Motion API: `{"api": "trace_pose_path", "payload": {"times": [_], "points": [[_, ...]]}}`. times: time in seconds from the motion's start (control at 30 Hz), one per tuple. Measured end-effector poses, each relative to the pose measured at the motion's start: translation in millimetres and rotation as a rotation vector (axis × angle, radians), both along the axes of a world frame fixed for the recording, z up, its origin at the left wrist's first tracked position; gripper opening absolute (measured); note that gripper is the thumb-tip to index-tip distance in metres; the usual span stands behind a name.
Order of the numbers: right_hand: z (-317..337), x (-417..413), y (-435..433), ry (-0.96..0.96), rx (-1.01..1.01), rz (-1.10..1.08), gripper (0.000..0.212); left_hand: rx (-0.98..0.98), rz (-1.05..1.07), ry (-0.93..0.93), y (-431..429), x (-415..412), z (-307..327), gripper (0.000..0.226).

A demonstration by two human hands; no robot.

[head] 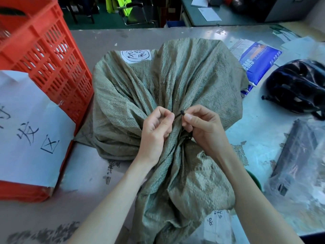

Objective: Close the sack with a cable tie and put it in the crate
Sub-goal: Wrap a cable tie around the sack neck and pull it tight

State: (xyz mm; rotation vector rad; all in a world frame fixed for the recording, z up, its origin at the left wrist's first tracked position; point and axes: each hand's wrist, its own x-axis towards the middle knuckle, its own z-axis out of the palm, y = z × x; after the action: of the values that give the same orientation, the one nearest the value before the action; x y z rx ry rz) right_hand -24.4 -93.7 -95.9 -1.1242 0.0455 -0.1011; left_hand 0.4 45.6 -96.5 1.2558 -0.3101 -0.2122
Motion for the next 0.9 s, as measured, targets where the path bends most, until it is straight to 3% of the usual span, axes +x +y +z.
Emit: {"api": "trace_pose_path", "payload": {"times": [0.4,0.77,0.9], "points": [[2.9,0.2,1.0,0.004,-0.074,0.017,0.007,-0.006,0.023,-0.005,0.8,0.1,-0.2,0.017],[9.0,0.6,5.9,-0.033,-0.370,0.014,0.009,-0.069,0.023,0.062,-1.8,2.9,-1.3,0.013],[9.2,1.7,7.8,-0.041,-0.436,0.027,0.007,-0.005,0.035,-0.009,0.8,1.2,-4.7,0.007]]}}
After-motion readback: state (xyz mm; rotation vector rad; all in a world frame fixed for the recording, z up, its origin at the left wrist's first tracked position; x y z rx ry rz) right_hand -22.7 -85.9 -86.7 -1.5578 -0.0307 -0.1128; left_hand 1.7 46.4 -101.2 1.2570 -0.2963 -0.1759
